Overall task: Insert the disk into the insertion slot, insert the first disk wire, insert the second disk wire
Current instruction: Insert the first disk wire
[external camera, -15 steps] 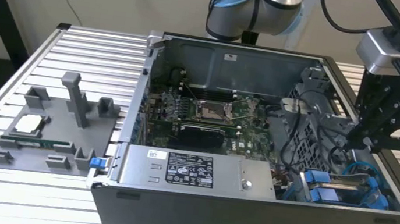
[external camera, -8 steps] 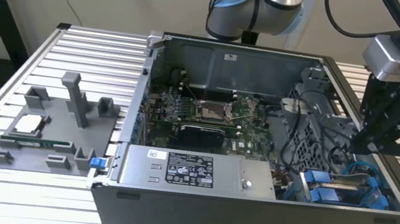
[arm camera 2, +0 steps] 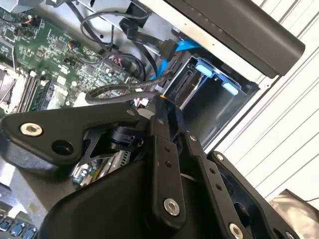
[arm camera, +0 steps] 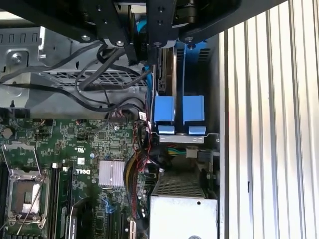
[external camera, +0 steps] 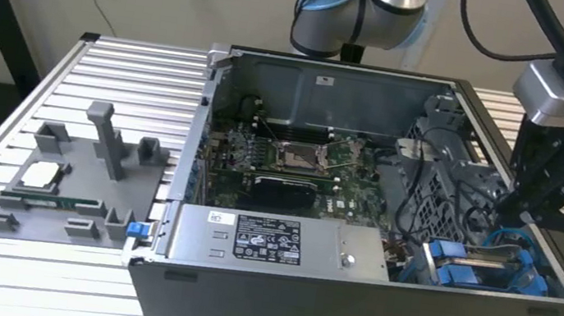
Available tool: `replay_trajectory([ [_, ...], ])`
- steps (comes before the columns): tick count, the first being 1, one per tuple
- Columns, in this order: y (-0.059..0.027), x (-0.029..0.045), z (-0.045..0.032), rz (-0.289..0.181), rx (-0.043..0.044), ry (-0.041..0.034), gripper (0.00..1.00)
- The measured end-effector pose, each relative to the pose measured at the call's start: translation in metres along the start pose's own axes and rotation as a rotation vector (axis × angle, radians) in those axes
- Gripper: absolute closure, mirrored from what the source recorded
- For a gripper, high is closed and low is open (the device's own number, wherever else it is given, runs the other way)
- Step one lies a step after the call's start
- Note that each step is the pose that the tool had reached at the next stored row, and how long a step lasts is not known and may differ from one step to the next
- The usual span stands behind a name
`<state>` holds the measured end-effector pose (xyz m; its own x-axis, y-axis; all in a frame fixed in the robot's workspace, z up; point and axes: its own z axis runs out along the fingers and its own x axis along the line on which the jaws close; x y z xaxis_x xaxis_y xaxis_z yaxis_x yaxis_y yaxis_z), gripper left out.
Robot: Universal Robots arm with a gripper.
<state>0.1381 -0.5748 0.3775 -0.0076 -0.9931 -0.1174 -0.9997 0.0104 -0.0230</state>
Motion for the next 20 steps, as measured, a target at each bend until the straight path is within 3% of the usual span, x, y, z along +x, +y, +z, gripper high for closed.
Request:
replay_trajectory([
  [5,0.0,0.0005,0.0023,0.013,0.0016,0.0071,1.0],
  [10,0.0,0.0007,0.0022,0.013,0.0017,0.0075,1.0],
  [15,-0.0001,0.0033,0.0031,0.016,0.001,0.0008,1.0],
  [20,-0.0018,0.0062,0.0088,0.023,0.0004,-0.002,1.0],
])
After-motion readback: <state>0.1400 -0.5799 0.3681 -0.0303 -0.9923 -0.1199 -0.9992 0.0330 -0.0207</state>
